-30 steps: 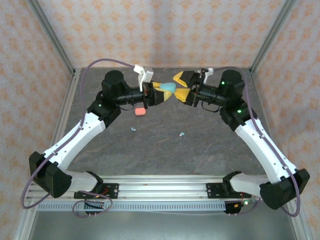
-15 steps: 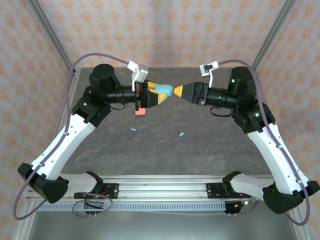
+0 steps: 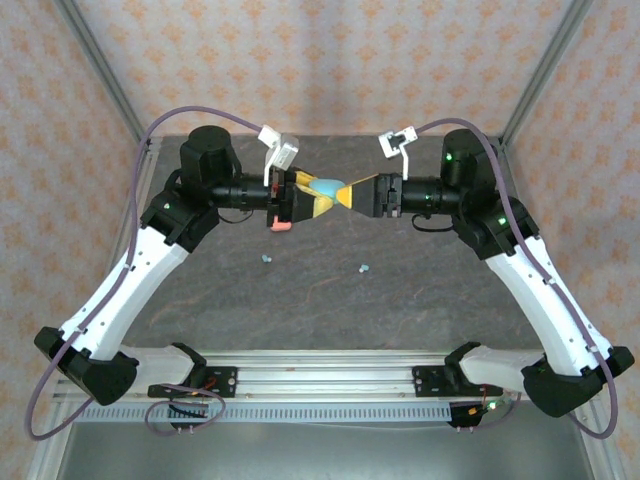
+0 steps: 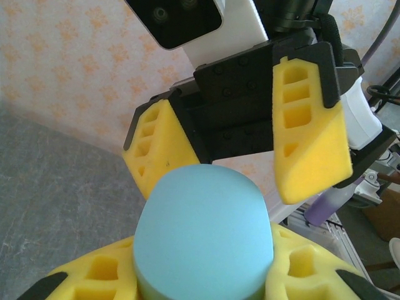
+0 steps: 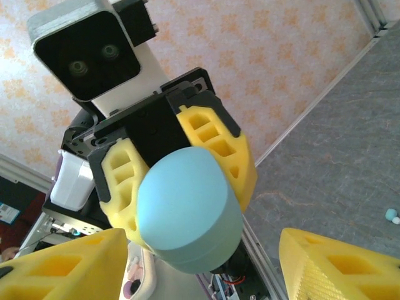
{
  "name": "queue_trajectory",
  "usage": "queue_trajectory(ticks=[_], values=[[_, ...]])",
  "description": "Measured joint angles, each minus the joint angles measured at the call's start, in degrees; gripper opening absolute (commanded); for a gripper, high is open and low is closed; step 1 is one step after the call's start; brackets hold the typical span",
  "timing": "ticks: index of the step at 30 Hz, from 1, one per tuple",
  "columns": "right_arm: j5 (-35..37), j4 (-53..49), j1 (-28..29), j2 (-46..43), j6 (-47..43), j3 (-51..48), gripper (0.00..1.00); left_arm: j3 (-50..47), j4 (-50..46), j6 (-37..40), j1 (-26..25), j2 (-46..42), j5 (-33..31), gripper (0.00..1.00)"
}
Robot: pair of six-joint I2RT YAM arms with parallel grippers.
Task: Insert the wireless bluetooth earbuds into the charging case
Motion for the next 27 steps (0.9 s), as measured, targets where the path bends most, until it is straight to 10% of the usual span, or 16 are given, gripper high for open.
queue_trajectory(ticks=[16, 27], values=[[-1.22, -0.81, -0.17, 0.74, -2.54, 0.26, 0.26, 2.10, -2.56, 0.90, -1.79, 2.01, 0.07, 0.00], [-1.62, 5.62, -0.17, 0.87, 9.20, -1.66, 0.23, 2.45, -4.26, 1.53, -1.42, 0.74, -2.08, 0.00]])
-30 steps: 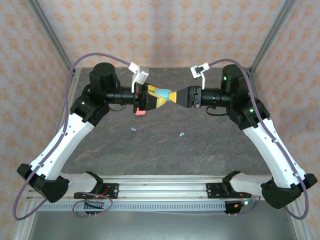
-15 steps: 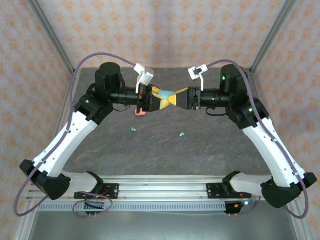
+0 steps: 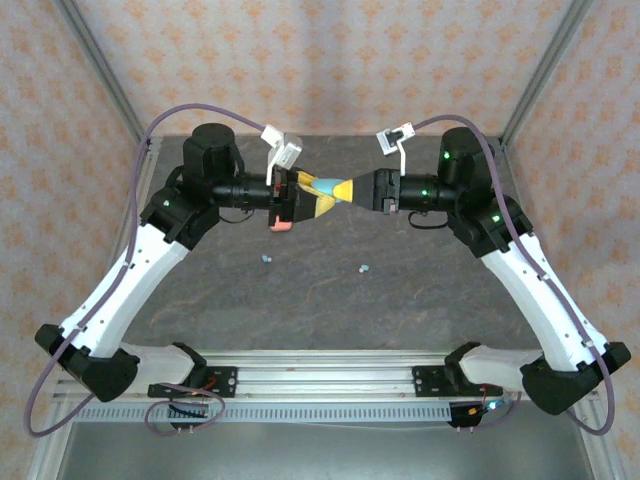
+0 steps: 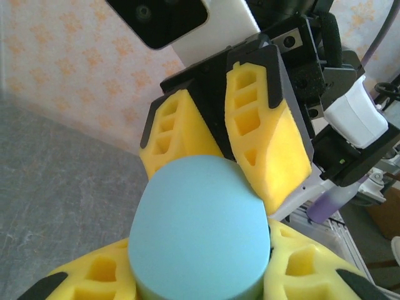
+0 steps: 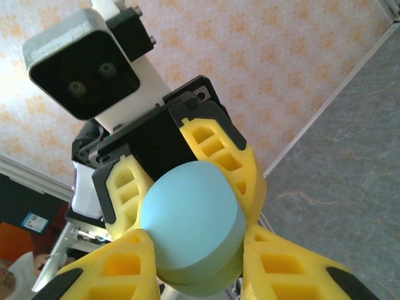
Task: Insert the wireless bluetooth earbuds into the charging case
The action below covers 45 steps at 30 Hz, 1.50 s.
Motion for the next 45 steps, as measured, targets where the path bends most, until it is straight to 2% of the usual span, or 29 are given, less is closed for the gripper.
queue_trajectory(ticks=[4, 8, 12, 19, 23, 27, 32, 41, 45], values=[[0.92, 1.84, 0.00, 0.09, 5.60, -0.17, 0.30, -0.44, 0.04, 0.44, 0.00, -0.90, -1.46, 0.00], [2.32, 2.43, 0.02, 0.24, 9.70, -0.28, 0.43, -0.94, 0.35, 1.38, -0.02, -1.03, -2.49, 0.00], [5.14, 3.98, 0.00, 0.50, 12.81, -0.96, 0.51, -1.95, -0.70, 2.51, -0.11, -1.03, -2.51, 0.00], [14.05, 3.65, -0.70, 1.31, 14.75, -2.60, 0.55, -2.27, -1.09, 3.67, -0.87, -1.16, 0.39, 0.00], [14.19, 5.14, -0.92, 1.31, 15.32, -4.13, 0.62, -2.27, -1.22, 4.02, -0.44, -1.16, 0.76, 0.00], [9.94, 6.88, -1.03, 0.68, 10.93, -4.20, 0.71, -2.27, -1.70, 4.04, 0.44, -1.16, 1.53, 0.00], [7.15, 1.68, -0.28, -1.97, 0.46, -1.99, 0.75, -2.27, -2.21, 4.07, 1.18, -1.16, 2.25, 0.00], [6.69, -7.39, 3.19, -1.36, -12.13, 2.60, 0.76, -2.27, -2.84, 4.11, 1.22, -1.14, 3.54, 0.00], [7.13, -10.67, 4.57, 0.83, -15.76, 3.98, 0.73, -2.27, -3.34, 4.33, 1.22, -1.14, 3.56, 0.00]])
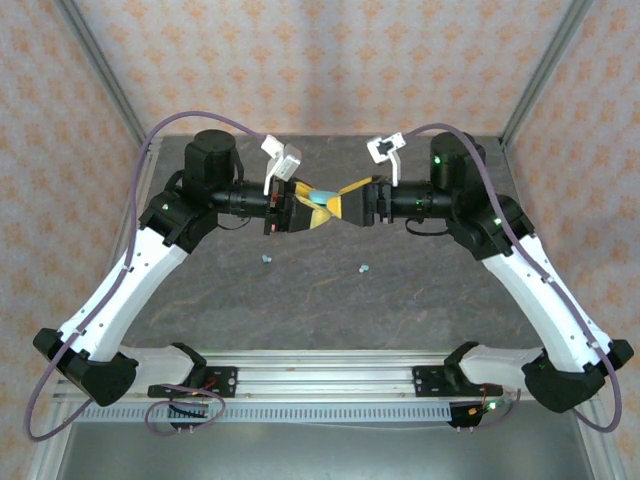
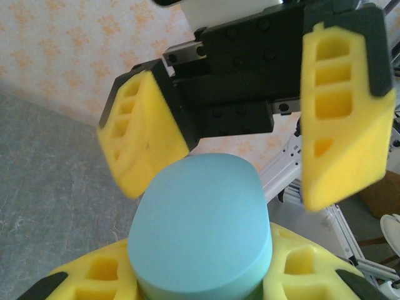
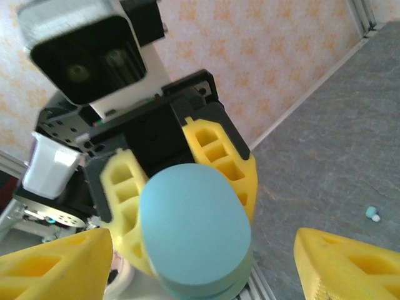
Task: Insert the wireless bluetooth earbuds into the charging case
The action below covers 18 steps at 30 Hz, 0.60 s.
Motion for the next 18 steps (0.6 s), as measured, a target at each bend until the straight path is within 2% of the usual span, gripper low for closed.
queue_trajectory(ticks=[9, 18], values=[[1.44, -1.55, 0.83, 1.92, -3.23, 1.99, 0.44, -0.02, -1.14, 0.17, 0.72, 0.20, -0.09, 0.00], [4.96, -0.76, 1.11, 1.92, -0.98, 2.10, 0.47, -0.17, -1.11, 0.11, 1.14, 0.20, -0.92, 0.00]])
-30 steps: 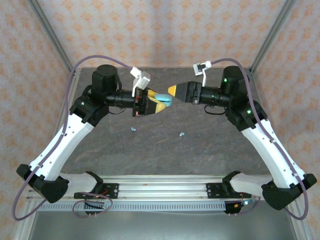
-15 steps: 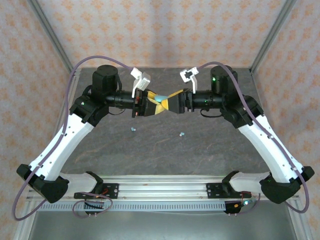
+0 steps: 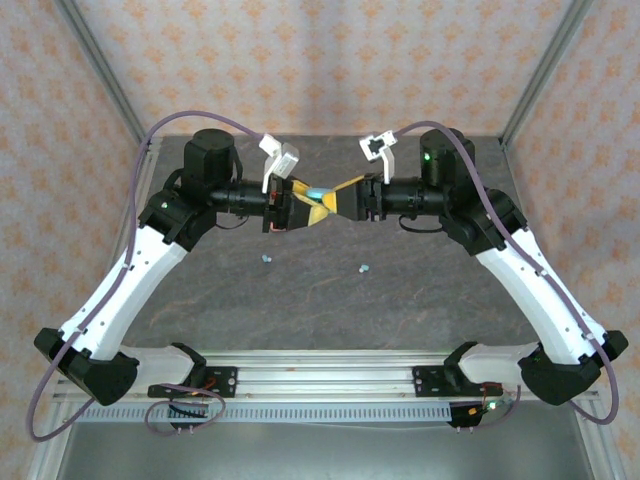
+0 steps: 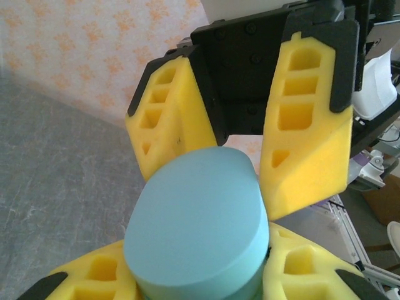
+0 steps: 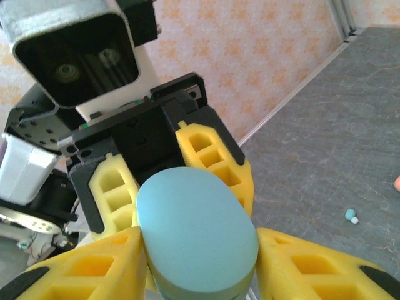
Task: Insert the wireless bluetooth earbuds into the charging case
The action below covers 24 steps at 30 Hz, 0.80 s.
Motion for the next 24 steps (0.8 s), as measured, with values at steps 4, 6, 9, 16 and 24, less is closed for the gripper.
queue_trajectory(ticks=[4, 6, 9, 16, 24], values=[[2.03, 1.49, -0.04, 0.00, 2.47, -0.24, 0.51, -0.33, 0.00, -0.37, -0.02, -0.02, -0.24, 0.00], [2.49, 2.60, -0.04, 0.00, 3.61, -0.68, 0.51, -0.39, 0.00, -0.44, 0.00, -0.02, -0.26, 0.00], [2.54, 4.28, -0.04, 0.00, 5.35, -1.51, 0.51, -0.46, -0.02, -0.48, 0.00, -0.02, -0.46, 0.00], [2.01, 10.16, -0.04, -0.31, 8.33, -4.61, 0.45, -0.46, -0.02, -1.36, 0.00, -0.02, -0.68, 0.00], [1.92, 15.80, -0.46, -0.66, 10.51, -7.28, 0.37, -0.46, -0.02, -2.16, 0.17, -0.07, -0.59, 0.00]])
